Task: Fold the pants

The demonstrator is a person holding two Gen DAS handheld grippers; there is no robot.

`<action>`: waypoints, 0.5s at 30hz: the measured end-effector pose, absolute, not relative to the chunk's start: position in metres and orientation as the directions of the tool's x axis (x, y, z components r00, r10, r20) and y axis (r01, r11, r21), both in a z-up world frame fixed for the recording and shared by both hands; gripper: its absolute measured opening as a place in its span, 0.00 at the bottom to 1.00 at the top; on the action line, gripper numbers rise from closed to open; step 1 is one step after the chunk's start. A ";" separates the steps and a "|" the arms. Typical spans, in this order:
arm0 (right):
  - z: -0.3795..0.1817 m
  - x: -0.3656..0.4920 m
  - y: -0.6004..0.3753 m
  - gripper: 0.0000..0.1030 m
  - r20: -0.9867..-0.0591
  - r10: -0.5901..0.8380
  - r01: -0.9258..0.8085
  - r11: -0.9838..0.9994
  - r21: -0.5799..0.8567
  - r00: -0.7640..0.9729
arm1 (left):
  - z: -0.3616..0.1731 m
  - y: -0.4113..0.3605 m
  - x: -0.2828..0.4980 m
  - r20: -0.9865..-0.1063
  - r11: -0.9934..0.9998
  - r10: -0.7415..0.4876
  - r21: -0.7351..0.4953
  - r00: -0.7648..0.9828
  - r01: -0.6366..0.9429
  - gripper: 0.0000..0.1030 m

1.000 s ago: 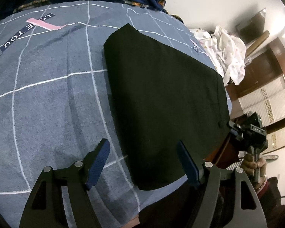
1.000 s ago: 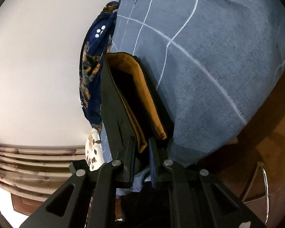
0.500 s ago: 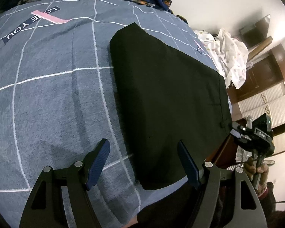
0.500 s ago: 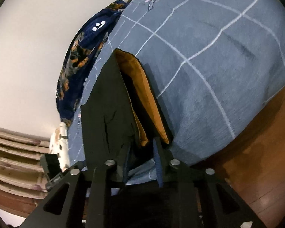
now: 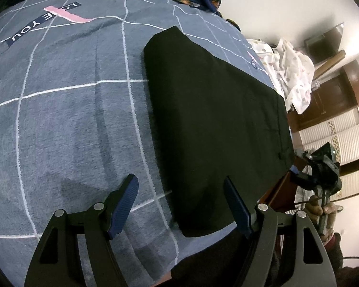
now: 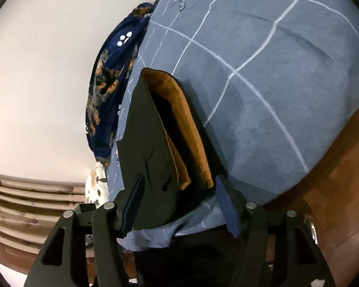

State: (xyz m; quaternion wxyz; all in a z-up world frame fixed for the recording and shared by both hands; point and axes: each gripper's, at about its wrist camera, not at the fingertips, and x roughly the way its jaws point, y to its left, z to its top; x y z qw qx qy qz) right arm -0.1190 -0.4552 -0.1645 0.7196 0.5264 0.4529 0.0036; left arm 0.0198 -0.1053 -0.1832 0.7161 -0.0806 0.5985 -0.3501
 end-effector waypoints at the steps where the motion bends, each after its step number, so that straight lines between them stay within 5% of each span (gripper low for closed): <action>1: -0.165 -0.116 -0.454 0.34 -0.654 0.484 0.473 0.452 0.756 0.582 | -0.183 -0.105 0.019 -0.801 0.742 -0.598 -0.535 0.038 0.403 0.72; 2: -0.165 -0.113 -0.453 0.25 -0.657 0.487 0.469 0.461 0.753 0.576 | -0.184 -0.105 0.019 -0.800 0.743 -0.599 -0.536 0.039 0.401 0.72; 5: -0.155 -0.109 -0.447 0.22 -0.641 0.493 0.432 0.479 0.764 0.588 | -0.184 -0.103 0.019 -0.802 0.745 -0.597 -0.535 0.040 0.397 0.72; 9: -0.138 -0.103 -0.443 0.21 -0.496 0.560 0.313 0.395 0.864 0.663 | -0.185 -0.103 0.021 -0.800 0.747 -0.599 -0.542 0.037 0.387 0.72; 15: -0.195 -0.115 -0.465 0.20 -0.557 0.553 0.454 0.326 0.829 0.619 | -0.185 -0.104 0.020 -0.805 0.746 -0.592 -0.530 0.038 0.403 0.72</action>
